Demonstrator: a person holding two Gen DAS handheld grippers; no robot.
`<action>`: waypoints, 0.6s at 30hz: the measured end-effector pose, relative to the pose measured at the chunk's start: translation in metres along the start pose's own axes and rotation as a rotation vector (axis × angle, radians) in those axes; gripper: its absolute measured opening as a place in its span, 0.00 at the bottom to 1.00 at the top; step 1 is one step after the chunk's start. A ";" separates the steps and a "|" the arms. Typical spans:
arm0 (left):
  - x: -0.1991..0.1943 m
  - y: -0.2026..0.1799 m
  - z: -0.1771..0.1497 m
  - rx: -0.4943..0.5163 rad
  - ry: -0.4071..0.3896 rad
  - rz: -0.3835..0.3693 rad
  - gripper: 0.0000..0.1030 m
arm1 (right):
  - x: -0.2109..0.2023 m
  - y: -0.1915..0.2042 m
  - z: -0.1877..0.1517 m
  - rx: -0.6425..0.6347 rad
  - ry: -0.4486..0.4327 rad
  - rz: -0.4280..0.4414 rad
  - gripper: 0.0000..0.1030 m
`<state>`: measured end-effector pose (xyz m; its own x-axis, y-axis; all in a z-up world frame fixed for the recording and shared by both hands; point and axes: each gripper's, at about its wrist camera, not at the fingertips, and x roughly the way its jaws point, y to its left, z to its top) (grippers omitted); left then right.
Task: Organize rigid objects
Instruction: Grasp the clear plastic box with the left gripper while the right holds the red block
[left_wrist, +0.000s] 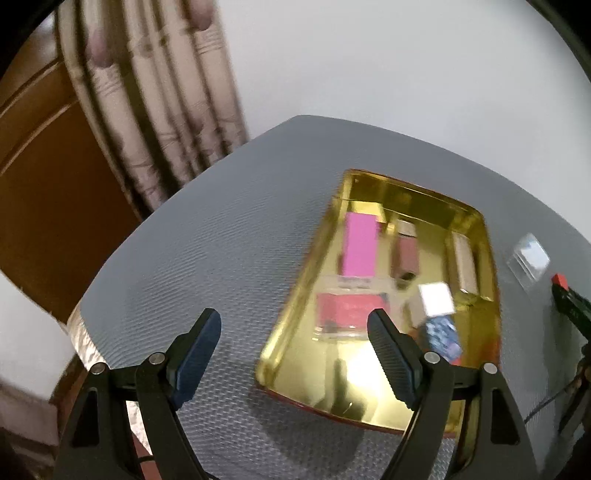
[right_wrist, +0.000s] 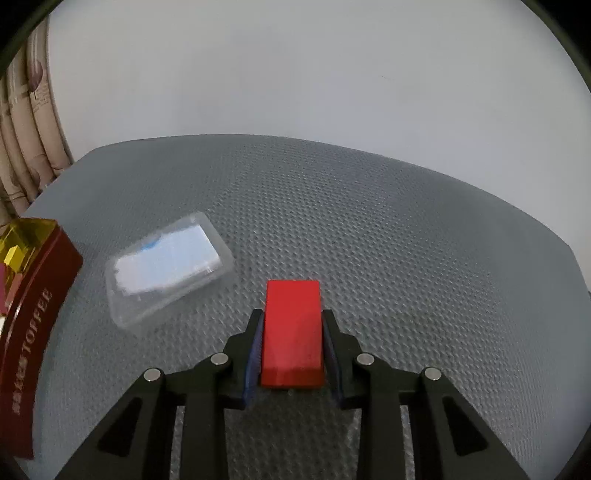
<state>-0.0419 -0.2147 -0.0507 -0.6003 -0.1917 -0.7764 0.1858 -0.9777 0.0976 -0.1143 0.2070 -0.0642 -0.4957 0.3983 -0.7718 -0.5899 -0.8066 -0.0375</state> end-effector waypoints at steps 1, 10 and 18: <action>-0.003 -0.006 -0.001 0.019 -0.011 -0.009 0.76 | 0.001 -0.001 0.000 0.002 -0.001 -0.004 0.29; -0.032 -0.072 -0.005 0.228 -0.085 -0.154 0.77 | -0.013 -0.018 -0.017 0.048 0.002 -0.058 0.29; -0.041 -0.145 0.022 0.423 -0.121 -0.299 0.81 | -0.012 -0.016 -0.018 0.093 0.004 -0.073 0.29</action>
<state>-0.0611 -0.0673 -0.0195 -0.6691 0.1163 -0.7340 -0.3218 -0.9356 0.1451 -0.0875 0.2072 -0.0660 -0.4468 0.4526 -0.7717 -0.6811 -0.7314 -0.0346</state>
